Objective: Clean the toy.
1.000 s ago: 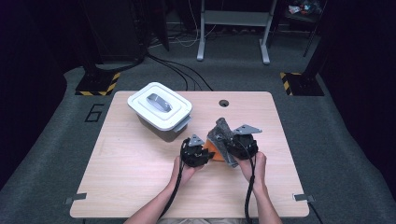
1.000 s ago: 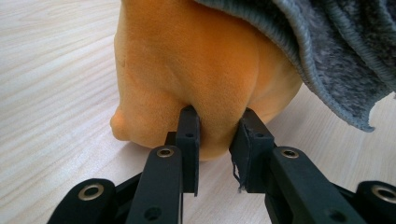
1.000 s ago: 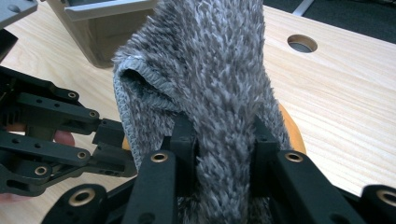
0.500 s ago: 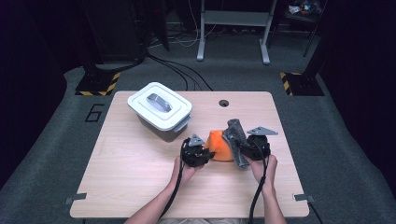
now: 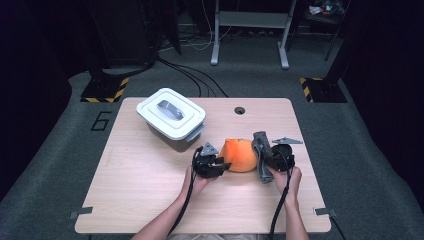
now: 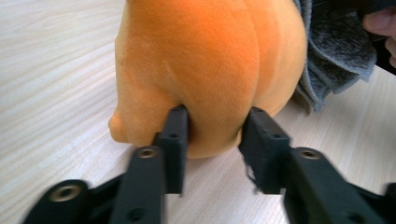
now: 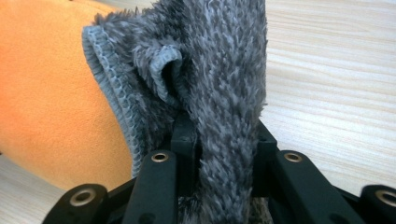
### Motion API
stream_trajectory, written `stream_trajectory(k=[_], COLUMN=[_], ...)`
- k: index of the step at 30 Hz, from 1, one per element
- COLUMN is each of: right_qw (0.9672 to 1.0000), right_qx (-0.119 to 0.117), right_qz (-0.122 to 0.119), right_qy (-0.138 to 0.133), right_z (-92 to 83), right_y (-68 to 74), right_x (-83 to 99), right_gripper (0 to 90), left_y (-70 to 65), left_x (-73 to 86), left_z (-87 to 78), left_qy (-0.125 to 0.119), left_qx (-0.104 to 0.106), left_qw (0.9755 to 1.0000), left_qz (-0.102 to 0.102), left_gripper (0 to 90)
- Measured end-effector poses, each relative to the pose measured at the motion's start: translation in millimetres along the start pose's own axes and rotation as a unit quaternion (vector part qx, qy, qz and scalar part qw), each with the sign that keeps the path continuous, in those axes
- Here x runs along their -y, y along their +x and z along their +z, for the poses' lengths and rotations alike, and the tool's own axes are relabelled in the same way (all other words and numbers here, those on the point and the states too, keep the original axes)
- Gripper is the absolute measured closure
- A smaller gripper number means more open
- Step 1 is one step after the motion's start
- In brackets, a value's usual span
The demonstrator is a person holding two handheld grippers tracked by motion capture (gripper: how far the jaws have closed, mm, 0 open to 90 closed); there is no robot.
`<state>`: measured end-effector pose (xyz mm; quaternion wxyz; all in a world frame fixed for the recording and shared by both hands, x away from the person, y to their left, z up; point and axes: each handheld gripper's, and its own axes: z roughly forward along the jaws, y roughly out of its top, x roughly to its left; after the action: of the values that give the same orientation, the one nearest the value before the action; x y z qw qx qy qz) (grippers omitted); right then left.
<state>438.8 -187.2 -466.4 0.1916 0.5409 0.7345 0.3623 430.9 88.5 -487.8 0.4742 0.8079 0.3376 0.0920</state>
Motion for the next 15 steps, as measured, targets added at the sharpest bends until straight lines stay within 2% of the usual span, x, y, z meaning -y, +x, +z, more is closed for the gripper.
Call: stream_trajectory(k=[2,4,5,9,11,13,14,15], right_qw=[1.0000,1.0000,1.0000,1.0000,1.0000,1.0000,1.0000,1.0000], right_qx=[0.001,0.001,0.001,0.001,0.001,-0.002,-0.001,0.002], right_qz=[0.003,0.005,0.004,0.006,0.003,0.005,0.005,0.005], right_qy=[0.001,0.001,0.002,0.002,0.002,0.001,0.001,0.000], right_z=[0.9,1.6,1.6,2.3,3.2,3.3,3.2,2.8], right_y=[-1.1,-2.0,-2.4,-3.2,-4.3,-3.7,-3.5,-3.3], right_x=[0.0,0.1,0.2,-0.5,-0.8,-1.1,-1.3,-1.4], right_gripper=[70.0,70.0,70.0,70.0,70.0,70.0,70.1,70.1], left_y=[-1.5,-4.4,-5.3,-11.1,-14.3,-16.5,-16.3,-16.0], left_x=[-0.1,-0.1,0.0,0.6,1.1,2.6,2.9,2.9], left_z=[-1.8,-1.6,-0.8,4.3,9.0,12.6,13.1,13.1], left_qy=[0.002,0.004,0.005,0.010,0.020,0.017,0.017,0.015], left_qx=[-0.002,-0.018,-0.018,-0.028,-0.040,-0.055,-0.056,-0.054], left_qw=[0.9998,0.9990,0.9986,0.9968,0.9947,0.9929,0.9926,0.9933], left_qz=[0.021,0.042,0.049,0.074,0.093,0.104,0.107,0.101], left_gripper=[51.1,46.3,44.1,40.1,40.2,47.9,55.0,61.0])
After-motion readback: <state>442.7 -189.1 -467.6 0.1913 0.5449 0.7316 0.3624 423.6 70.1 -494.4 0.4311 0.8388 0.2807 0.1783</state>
